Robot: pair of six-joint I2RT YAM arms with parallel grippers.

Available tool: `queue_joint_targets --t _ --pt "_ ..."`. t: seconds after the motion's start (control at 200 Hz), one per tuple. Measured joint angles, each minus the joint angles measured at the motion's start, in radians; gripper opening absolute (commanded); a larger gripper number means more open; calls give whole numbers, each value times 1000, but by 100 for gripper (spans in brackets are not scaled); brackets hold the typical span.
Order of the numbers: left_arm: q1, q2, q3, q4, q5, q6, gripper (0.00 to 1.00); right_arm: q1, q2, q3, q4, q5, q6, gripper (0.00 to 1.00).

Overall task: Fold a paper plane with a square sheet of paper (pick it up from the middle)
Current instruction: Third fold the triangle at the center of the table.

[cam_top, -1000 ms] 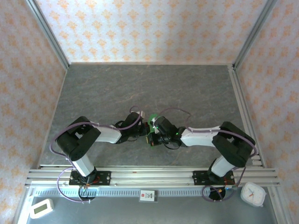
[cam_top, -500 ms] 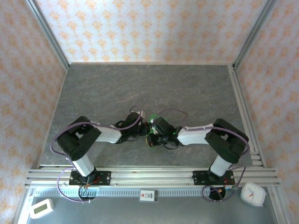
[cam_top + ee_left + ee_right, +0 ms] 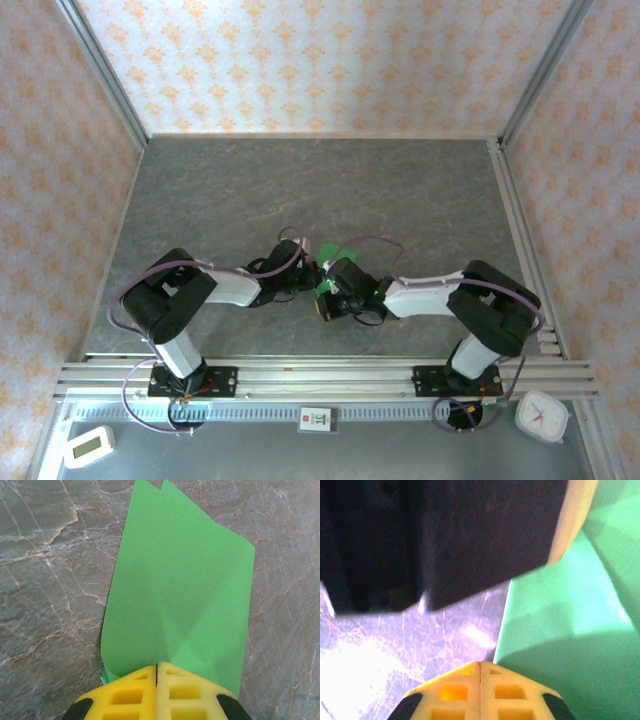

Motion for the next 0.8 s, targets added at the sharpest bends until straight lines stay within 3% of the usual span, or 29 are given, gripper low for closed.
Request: queue_joint_targets --t 0.546,0.801 --pt "0 1 8 -11 -8 -20 0 22 -166 -141 -44 23 79 0" --pt "-9 -103 -110 15 -108 -219 0 -60 -345 -172 -176 47 121 0"
